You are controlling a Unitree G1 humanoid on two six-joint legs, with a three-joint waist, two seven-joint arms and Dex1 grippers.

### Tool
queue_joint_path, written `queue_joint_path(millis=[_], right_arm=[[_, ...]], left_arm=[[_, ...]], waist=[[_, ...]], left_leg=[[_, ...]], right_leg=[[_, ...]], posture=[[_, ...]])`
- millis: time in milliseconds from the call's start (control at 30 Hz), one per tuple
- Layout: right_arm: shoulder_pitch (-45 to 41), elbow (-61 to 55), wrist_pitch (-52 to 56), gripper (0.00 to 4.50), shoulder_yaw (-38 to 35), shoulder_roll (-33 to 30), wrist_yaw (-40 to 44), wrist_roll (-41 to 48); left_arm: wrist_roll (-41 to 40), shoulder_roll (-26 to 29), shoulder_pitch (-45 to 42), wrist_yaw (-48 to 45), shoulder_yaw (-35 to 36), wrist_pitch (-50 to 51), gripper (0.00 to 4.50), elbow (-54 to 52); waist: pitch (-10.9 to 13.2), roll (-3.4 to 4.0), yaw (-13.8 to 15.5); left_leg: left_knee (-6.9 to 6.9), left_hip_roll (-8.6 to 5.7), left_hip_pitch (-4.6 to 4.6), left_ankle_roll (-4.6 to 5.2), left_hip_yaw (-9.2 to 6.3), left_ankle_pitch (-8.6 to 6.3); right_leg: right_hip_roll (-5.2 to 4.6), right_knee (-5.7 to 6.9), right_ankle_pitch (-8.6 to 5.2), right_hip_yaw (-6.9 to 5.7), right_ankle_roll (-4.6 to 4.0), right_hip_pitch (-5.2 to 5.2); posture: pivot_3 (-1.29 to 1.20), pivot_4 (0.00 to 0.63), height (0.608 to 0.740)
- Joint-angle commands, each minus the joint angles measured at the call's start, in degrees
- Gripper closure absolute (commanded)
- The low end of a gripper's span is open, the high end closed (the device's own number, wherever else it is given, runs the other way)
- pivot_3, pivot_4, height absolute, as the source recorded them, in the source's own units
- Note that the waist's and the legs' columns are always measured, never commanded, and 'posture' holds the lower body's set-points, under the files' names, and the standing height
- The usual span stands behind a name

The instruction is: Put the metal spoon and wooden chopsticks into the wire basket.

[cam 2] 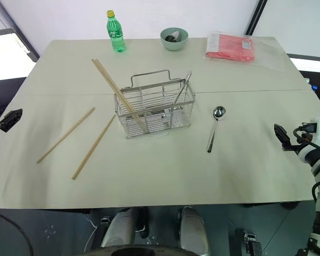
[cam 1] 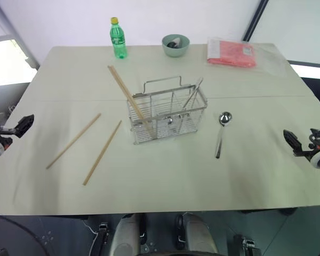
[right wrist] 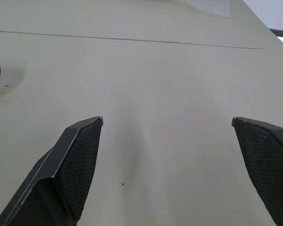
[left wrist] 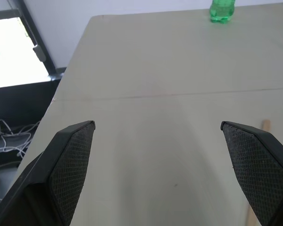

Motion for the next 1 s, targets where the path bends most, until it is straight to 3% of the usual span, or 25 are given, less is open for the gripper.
queue_joint_path(millis=[33,1000], right_arm=[[0.3,-2.2,-1.2,0.0,-2.7,-0.4,-0.5,1.2],[-1.6,0.4,-3.8,0.0,-1.4,-2.4,0.4,-0.5]], left_arm=[[0.7,1.2,-1.0,0.0,0.4,-1.9,0.01,-0.8],[-1.1,1.5,-5.0,-1.4,-3.2,0.8,0.01,-3.8]], waist=[[0.0,0.0,0.0],[0.0,-0.01,0.0]], left_leg=[[0.0,0.01,0.0,0.0,0.0,0.0],[0.13,0.03,0.09,-0.13,-0.01,0.13]], right_leg=[[0.02,0.0,0.0,0.0,0.0,0.0],[0.22,0.18,0.03,0.0,0.06,0.09]], posture=[[0.0,0.15,0.733],[0.0,0.15,0.733]])
